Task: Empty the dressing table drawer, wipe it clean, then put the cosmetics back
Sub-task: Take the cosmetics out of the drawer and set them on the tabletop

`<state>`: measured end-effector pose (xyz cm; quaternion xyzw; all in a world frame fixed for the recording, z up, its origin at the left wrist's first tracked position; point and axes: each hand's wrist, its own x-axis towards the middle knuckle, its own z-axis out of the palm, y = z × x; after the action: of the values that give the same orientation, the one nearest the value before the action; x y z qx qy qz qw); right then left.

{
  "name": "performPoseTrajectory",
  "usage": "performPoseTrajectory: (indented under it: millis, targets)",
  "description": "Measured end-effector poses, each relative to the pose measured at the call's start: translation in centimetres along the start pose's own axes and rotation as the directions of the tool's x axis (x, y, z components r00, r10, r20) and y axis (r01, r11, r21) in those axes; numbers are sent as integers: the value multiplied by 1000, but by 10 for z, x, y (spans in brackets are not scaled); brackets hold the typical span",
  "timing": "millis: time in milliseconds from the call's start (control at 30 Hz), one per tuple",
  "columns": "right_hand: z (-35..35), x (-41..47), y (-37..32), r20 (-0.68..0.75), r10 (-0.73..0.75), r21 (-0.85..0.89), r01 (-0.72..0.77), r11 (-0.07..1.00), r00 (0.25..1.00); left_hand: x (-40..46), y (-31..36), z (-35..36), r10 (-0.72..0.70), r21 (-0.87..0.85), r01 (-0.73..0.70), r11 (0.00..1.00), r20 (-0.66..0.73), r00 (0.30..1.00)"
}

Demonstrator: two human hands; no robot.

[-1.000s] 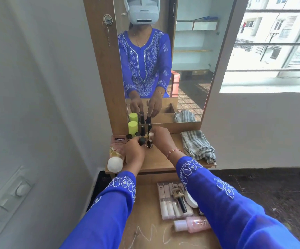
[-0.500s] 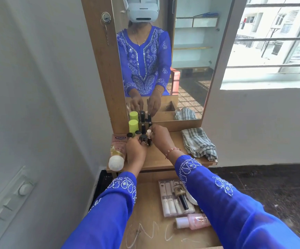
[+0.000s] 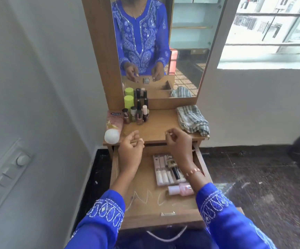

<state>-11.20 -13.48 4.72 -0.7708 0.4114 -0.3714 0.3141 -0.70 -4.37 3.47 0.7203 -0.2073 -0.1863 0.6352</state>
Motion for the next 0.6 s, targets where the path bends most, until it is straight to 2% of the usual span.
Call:
performPoseTrajectory:
  millis: [100,233,400,600]
  targets:
    - [5,-31,33,67,110,-127,-101,987,992,-22,-29,2,-94,0,94,996,12,995]
    - [10,-59,56,230,149,-429,-37,903,962,-46,-57,6,-144,59,142,988,32,989]
    - [18,-65,61,289,167,-608,46,792,943,-56,-65,5,-56,209,32,977,111,992]
    - [25,-66,69,317,183,-618,56,784,931,-58,-69,3,28,371,-110,922,220,975]
